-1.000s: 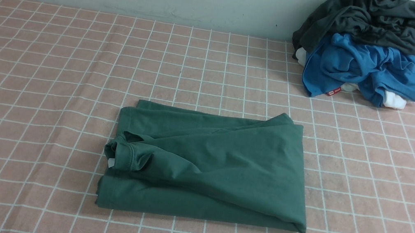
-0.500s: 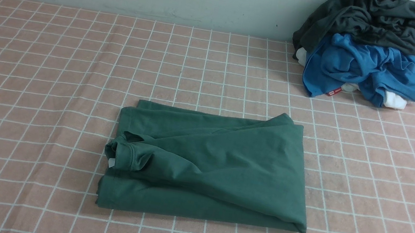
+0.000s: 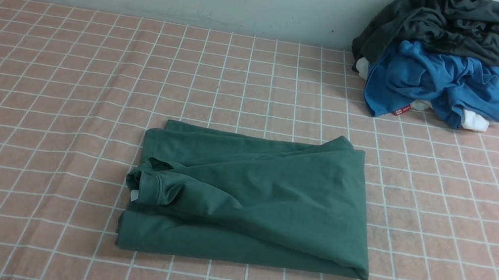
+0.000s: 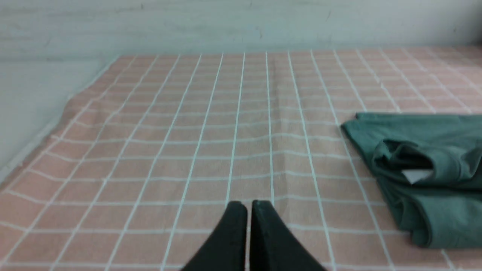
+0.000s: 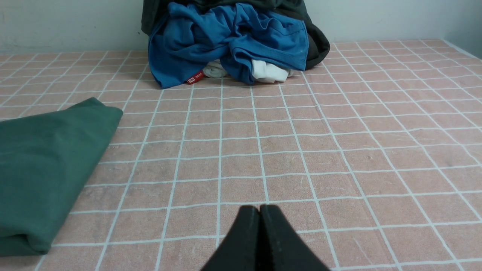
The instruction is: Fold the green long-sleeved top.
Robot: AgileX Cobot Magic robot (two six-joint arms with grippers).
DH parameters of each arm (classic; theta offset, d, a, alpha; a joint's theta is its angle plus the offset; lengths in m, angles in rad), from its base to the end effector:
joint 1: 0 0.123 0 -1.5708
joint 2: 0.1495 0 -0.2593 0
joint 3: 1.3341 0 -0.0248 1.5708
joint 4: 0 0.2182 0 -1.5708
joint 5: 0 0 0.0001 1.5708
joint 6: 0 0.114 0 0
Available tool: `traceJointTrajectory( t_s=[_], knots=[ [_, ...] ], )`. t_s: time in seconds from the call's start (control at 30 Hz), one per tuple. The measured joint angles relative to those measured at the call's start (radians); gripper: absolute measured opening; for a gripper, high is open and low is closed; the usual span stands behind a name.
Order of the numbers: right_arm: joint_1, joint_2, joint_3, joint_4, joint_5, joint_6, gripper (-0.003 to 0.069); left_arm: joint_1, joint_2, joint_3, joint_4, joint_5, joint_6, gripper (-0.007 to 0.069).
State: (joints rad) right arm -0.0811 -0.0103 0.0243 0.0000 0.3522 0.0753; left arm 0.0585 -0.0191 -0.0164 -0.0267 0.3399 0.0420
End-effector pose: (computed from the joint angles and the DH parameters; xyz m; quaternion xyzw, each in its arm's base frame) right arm 0.0683 -0.0056 0.1682 0.0624 0.7961 -0.0017 0.6019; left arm 0.0677 0.0029 0.1834 -0.0135 0.7794 0.0201 0.6260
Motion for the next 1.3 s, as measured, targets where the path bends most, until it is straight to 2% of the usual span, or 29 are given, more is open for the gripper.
traceJointTrajectory(
  t_s=[0.37, 1.3],
  knots=[
    [0.000, 0.000, 0.000, 0.000, 0.002, 0.000, -0.0014, -0.032, 0.001, 0.034, 0.004, 0.007, 0.023, 0.0006],
    [0.000, 0.000, 0.000, 0.000, 0.002, 0.019, -0.0014, -0.032, 0.001, 0.034, 0.000, 0.006, 0.040, 0.0006]
  ],
)
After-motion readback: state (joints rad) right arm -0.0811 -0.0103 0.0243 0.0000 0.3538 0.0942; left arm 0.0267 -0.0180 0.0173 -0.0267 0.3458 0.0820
